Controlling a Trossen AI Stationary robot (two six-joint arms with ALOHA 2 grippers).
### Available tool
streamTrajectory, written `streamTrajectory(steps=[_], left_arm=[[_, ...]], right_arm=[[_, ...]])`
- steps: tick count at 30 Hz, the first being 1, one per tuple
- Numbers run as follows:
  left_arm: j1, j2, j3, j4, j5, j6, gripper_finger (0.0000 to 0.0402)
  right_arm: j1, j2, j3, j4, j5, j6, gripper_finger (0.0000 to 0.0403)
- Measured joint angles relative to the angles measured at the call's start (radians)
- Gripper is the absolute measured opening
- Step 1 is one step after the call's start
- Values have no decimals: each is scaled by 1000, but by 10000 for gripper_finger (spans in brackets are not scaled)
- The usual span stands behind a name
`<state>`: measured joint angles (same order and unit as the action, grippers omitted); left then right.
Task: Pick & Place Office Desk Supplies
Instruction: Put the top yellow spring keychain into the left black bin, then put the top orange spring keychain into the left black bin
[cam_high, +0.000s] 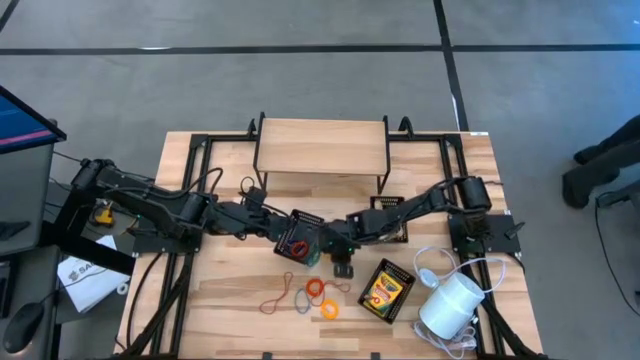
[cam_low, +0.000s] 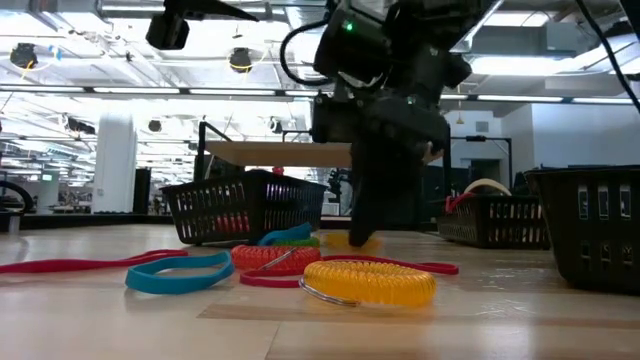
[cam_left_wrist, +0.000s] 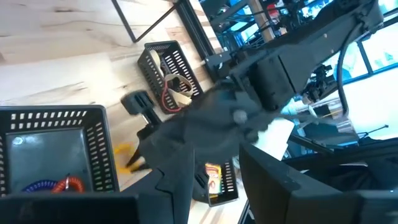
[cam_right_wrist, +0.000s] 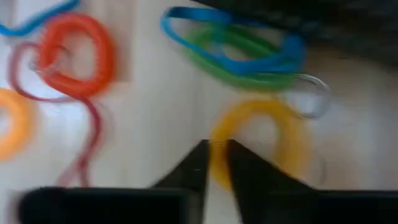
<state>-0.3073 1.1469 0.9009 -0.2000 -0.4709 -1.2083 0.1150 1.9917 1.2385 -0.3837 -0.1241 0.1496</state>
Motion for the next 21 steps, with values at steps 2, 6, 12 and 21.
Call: streamTrajectory(steps=[2,6,12,21], left_arm=[[0,0,0,2,0,0,121],[-6,0,0,9,0,4,121],[-6,0,0,11,0,26,121],[-14,0,0,53,19,26,121]], right_arm=[[-4,-43,-1,-20,16,-8,19],[-11,-184,0,-56,7,-12,3],[-28,-379,20,-3,39,-25,1],[-114,-294,84,-125,-48,-55,10]])
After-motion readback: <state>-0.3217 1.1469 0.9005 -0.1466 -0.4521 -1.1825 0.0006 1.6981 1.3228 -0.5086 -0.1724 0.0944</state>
